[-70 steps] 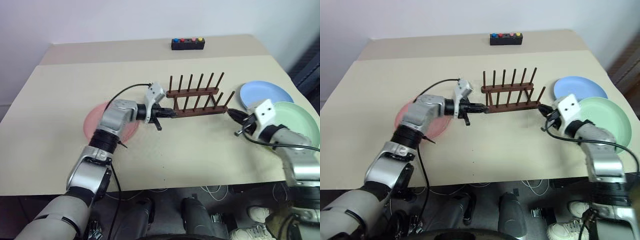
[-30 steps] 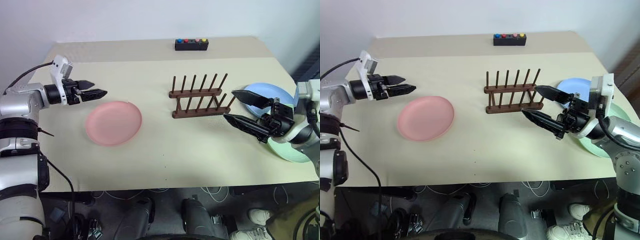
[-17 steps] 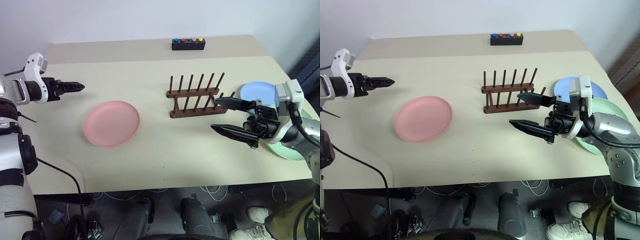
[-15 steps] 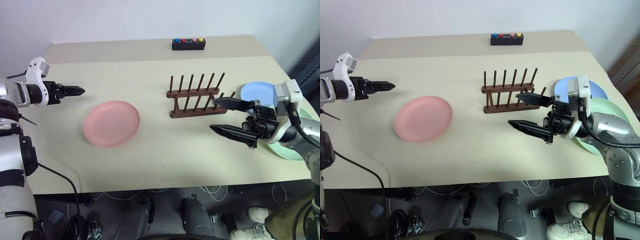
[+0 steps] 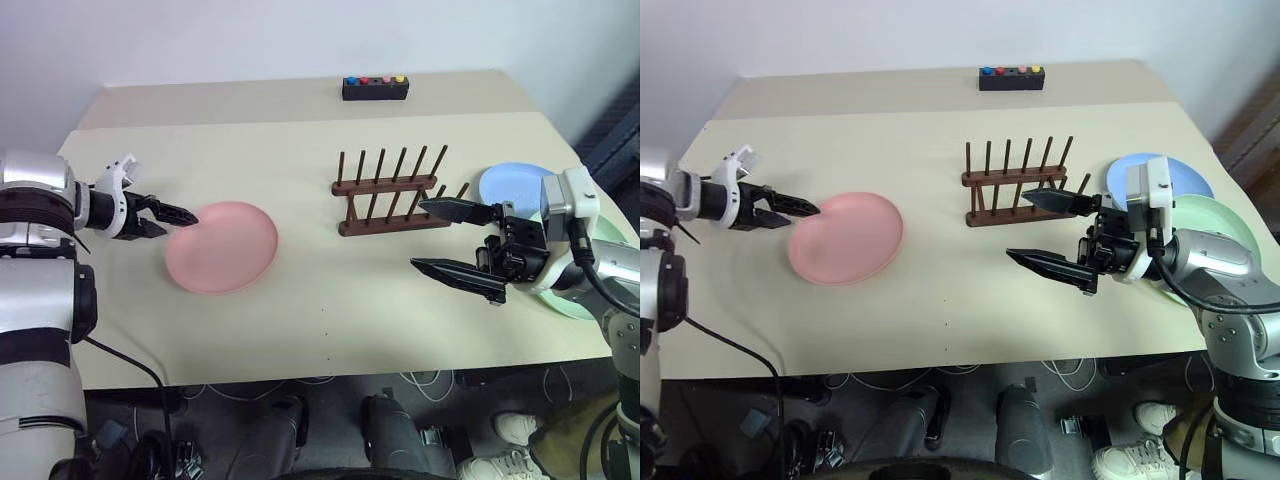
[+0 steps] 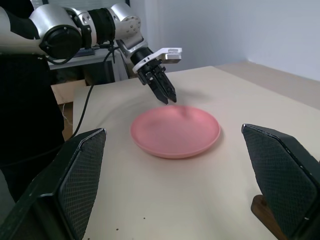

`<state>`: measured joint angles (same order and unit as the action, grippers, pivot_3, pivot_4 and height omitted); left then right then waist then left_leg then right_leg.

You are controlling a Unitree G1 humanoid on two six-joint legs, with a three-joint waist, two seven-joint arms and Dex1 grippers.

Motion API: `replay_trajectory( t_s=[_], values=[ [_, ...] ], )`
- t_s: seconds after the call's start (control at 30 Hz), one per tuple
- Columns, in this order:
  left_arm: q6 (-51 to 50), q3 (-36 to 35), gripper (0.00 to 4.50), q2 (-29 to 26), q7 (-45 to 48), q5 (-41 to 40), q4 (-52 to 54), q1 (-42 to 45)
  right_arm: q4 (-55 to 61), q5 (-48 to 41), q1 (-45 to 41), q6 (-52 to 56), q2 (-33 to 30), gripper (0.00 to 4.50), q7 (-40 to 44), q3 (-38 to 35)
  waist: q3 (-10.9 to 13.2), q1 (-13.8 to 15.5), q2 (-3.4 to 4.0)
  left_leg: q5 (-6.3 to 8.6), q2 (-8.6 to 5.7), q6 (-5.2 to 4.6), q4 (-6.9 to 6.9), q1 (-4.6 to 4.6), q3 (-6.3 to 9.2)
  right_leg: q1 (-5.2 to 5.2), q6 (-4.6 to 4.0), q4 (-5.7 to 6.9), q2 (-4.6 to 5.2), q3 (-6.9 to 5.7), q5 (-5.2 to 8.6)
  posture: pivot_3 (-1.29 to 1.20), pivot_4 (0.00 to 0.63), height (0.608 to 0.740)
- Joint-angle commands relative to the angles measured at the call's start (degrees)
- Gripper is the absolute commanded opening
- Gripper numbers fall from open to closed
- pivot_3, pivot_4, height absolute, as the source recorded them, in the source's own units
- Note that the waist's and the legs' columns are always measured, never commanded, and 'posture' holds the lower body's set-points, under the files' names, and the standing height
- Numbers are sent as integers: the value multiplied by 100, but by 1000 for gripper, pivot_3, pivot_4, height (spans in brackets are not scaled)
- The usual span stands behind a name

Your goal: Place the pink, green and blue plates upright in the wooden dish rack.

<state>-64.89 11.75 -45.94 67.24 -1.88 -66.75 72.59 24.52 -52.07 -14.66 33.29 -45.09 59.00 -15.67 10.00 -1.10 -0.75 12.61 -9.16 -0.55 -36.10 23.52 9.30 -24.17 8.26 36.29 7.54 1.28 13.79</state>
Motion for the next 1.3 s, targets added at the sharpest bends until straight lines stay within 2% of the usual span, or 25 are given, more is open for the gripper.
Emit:
replay_trajectory(
  t_s=[0.03, 0.3, 0.47, 0.7, 1.3],
  values=[
    [416, 307, 4433, -61, 172, 395, -137, 251, 72, -17, -94, -70, 2, 4442, -27, -40, 0, 4, 0, 0, 0, 0, 0, 0, -1, 0, 0, 0, 0, 1, 0, 0, 150, 740],
    [672, 302, 4433, -3, 244, 703, -545, 629, 75, 12, 42, -96, 31, 4442, -165, -105, 2, 30, -4, 1, -1, -1, -1, 3, -1, 1, 0, -4, 1, 1, 0, 0, 150, 740],
    [1019, 615, 4433, -23, 642, 1101, -632, 679, -8, 70, -14, -150, 50, 4442, -184, -67, 3, 27, -5, 1, -1, -1, -2, 4, -1, 1, 0, -3, 1, 0, 0, 0, 150, 740],
    [934, 816, 4433, 56, 992, 1443, -895, 680, -203, 197, -97, -227, 83, 4442, -124, 13, 3, 10, -6, 0, -1, -1, -1, 4, -2, -3, 1, 0, -1, 0, 0, 0, 150, 740],
    [1025, 528, 4433, 344, 330, 1417, -1013, 422, -332, 307, -123, -235, 129, 4442, -216, -50, 5, 14, -8, 0, -1, -1, -3, 5, -1, -4, 1, 2, 0, 0, 0, 0, 150, 740]
  ],
)
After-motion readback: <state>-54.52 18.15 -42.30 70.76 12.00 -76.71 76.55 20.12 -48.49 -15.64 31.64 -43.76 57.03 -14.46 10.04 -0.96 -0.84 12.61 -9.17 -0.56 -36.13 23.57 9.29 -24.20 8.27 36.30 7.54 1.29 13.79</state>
